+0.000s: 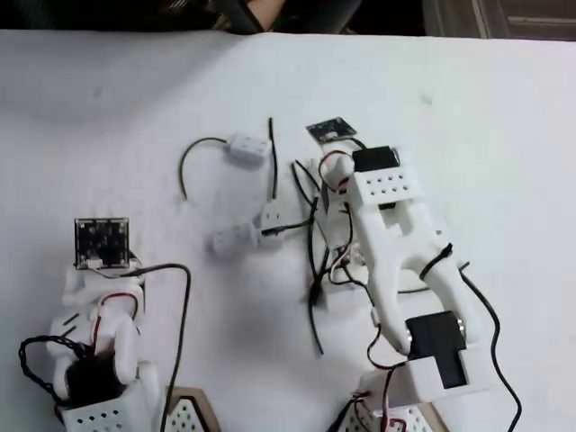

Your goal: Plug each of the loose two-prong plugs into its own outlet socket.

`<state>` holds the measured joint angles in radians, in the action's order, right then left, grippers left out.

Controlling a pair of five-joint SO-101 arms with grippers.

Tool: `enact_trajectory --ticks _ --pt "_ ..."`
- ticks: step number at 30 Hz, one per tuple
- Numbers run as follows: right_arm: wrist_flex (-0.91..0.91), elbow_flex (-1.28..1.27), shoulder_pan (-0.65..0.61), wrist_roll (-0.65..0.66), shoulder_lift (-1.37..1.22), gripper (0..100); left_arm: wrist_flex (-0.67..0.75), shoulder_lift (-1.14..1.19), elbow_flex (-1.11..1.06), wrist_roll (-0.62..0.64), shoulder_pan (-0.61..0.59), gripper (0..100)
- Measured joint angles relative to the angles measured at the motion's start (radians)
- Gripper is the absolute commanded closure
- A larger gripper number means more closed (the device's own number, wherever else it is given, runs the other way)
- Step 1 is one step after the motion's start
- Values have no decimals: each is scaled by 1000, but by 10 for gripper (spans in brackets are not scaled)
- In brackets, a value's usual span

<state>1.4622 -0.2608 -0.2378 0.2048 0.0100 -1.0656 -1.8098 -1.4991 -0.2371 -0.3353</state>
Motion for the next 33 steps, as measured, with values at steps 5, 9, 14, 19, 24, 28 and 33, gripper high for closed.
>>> enact_trajectory --ticks 5,9,14,19,24,28,33 --pt "6 0 0 0 -86 765 0 0 0 0 0 976" --pt "8 6 0 0 -112 765 0 0 0 0 0 976" --pt "8 6 0 0 -112 765 0 0 0 0 0 976" --pt "8 6 0 0 -112 766 0 0 0 0 0 976" --pt "34 6 -12 0 -137 774 0 0 0 0 0 976" --pt "34 6 -31 0 -192 878 0 0 0 0 0 976" --pt "41 34 -26 0 -204 981 0 0 0 0 0 976"
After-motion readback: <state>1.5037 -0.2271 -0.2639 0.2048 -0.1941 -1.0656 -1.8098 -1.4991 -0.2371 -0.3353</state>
